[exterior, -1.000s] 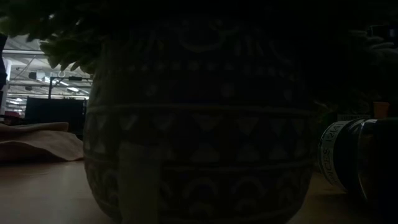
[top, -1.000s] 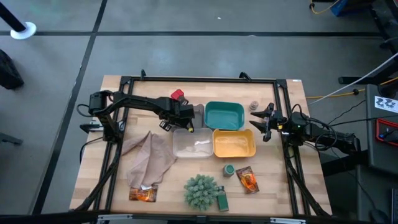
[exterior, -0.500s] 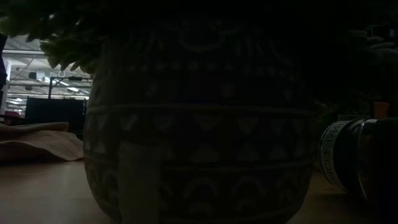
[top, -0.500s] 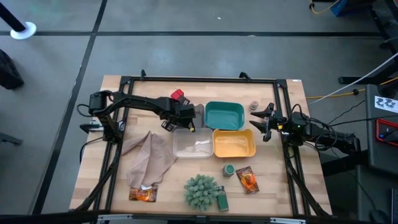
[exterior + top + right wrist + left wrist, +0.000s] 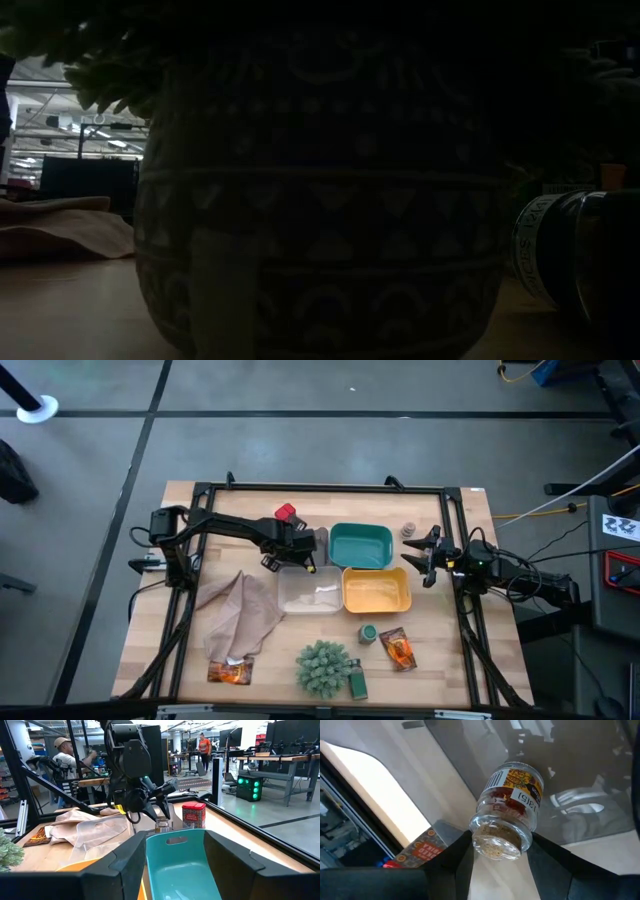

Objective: Sort spices by type
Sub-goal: Put the left brown seasoning bottle into the black bin, then put the brown seasoning bottle into the black bin

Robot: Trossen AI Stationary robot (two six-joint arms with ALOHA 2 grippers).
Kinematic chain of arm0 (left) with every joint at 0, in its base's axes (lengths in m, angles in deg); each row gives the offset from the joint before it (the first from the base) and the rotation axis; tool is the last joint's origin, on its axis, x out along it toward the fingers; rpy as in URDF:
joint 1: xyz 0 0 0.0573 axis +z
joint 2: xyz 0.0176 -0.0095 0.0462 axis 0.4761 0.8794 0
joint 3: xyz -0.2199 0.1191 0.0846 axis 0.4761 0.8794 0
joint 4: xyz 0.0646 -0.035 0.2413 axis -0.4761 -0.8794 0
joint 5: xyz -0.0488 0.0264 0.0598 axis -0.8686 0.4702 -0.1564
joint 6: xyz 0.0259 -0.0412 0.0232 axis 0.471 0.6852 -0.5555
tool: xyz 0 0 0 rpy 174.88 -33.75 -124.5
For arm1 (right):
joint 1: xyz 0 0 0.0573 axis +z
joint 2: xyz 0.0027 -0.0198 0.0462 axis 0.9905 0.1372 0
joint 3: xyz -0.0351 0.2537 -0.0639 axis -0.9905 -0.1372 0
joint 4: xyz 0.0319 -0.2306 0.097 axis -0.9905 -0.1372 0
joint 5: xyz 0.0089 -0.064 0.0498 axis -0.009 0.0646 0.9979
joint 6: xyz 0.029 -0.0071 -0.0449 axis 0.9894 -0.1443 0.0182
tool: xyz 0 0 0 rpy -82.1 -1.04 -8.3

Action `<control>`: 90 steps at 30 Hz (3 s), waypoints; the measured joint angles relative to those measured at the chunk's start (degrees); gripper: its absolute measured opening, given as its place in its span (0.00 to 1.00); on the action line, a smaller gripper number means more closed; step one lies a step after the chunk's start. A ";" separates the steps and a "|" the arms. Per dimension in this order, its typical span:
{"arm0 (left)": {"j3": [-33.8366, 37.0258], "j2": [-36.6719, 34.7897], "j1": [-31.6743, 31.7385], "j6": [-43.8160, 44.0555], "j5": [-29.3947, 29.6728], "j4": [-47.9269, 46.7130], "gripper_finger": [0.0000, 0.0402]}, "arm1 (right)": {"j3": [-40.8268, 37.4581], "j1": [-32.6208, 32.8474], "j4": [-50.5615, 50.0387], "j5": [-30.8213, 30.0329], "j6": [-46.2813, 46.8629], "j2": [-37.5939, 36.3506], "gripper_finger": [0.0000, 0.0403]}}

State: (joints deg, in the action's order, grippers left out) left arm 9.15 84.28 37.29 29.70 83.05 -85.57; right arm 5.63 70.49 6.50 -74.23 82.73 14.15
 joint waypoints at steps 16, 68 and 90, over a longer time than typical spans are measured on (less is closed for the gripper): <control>0.00 -0.07 -0.38 3.13 0.02 0.19 0.57 | 0.00 0.01 0.00 0.00 0.01 -0.01 0.49; -2.00 -18.64 13.62 30.35 -28.82 -0.01 0.57 | 34.71 -14.88 -33.82 -20.32 12.57 44.64 0.49; 8.61 -18.65 16.37 30.43 -31.17 9.30 0.57 | 38.33 -35.28 -34.31 -1.28 4.80 71.51 0.49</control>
State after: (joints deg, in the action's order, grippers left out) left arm 17.76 65.63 53.67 60.13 51.88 -76.27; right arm 43.96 35.20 -27.81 -75.51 87.53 85.66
